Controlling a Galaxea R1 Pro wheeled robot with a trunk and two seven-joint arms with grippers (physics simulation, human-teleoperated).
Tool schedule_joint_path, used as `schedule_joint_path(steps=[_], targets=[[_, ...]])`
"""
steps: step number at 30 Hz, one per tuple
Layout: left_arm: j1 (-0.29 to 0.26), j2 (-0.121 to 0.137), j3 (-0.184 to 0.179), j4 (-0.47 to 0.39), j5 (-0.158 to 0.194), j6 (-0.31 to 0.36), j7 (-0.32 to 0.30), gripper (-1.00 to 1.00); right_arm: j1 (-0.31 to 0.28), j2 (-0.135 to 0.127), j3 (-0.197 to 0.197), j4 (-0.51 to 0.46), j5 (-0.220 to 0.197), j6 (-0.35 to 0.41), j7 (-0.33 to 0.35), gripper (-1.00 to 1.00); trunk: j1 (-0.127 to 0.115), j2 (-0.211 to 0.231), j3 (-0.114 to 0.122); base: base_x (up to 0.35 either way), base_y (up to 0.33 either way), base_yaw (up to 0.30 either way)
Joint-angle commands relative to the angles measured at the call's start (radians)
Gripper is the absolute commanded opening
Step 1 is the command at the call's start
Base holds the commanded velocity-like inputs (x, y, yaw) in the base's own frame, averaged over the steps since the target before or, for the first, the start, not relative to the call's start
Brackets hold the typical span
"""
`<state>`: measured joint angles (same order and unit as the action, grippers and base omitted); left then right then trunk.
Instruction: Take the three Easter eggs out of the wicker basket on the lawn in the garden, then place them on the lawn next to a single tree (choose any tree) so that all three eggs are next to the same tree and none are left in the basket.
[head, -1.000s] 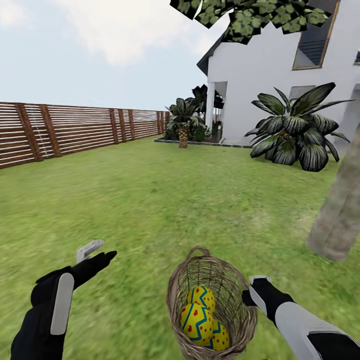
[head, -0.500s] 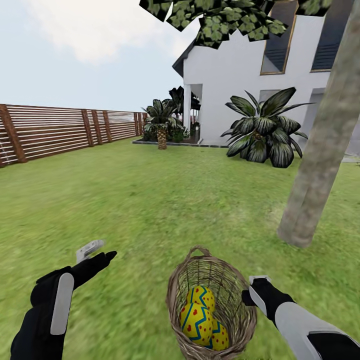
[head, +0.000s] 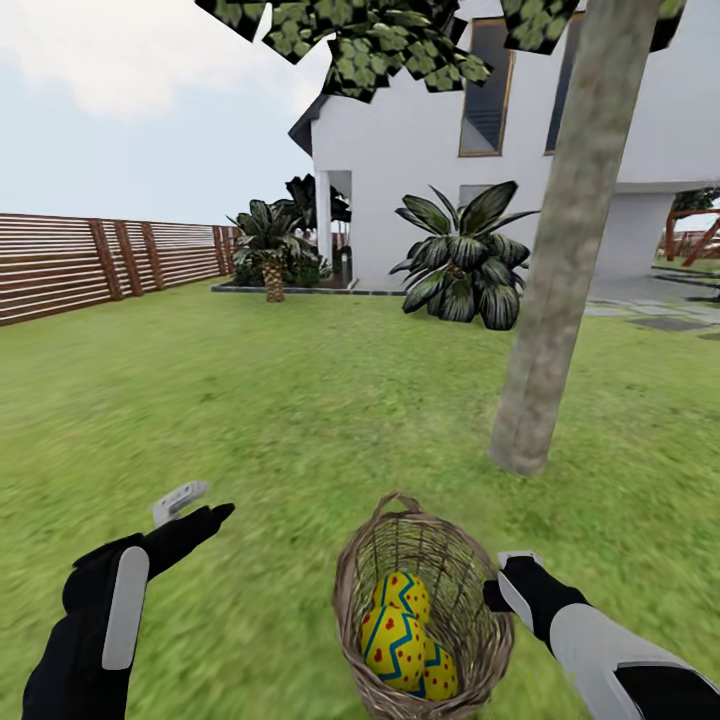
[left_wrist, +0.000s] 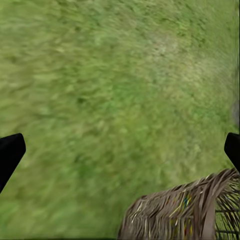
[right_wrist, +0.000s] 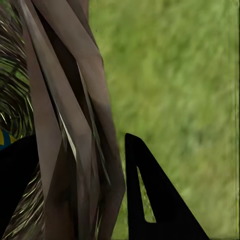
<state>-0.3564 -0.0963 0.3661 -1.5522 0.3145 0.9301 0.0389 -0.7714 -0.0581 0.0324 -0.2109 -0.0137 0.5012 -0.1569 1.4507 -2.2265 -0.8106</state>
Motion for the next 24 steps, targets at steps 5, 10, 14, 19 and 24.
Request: schedule_joint_path(steps=[5,10,14,19,24], targets=[[-0.001,0.0,0.002,0.0,0.008,0.006,0.004,1.0,0.0,0.0,0.0,-0.002,-0.006,0.005,-0.001,-1.0,0.0,-0.001,-0.001,0.0,-0.346,-0.159],[-0.001,-0.001,0.002,0.0,0.008,0.006,0.004,1.0,0.0,0.0,0.001,-0.002,-0.005,0.005,-0.001,-1.0,0.0,-0.001,-0.001,0.0,-0.346,-0.004],[-0.001,0.0,0.002,0.0,0.008,0.006,0.004,1.0,0.0,0.0,0.001,-0.002,-0.006,0.004,-0.001,-1.0,0.0,-0.001,-0.001,0.0,-0.344,0.0],[-0.001,-0.001,0.003,0.001,0.009,0.006,0.0,1.0,0.0,0.0,0.0,-0.002,-0.006,0.004,-0.001,-1.0,0.0,-0.001,-0.001,0.1,-0.211,0.0],[-0.001,0.0,0.002,0.013,0.009,0.006,-0.001,1.0,0.0,0.0,0.001,-0.002,-0.005,0.004,-0.001,-1.0,0.0,-0.001,-0.001,0.305,-0.13,0.0]])
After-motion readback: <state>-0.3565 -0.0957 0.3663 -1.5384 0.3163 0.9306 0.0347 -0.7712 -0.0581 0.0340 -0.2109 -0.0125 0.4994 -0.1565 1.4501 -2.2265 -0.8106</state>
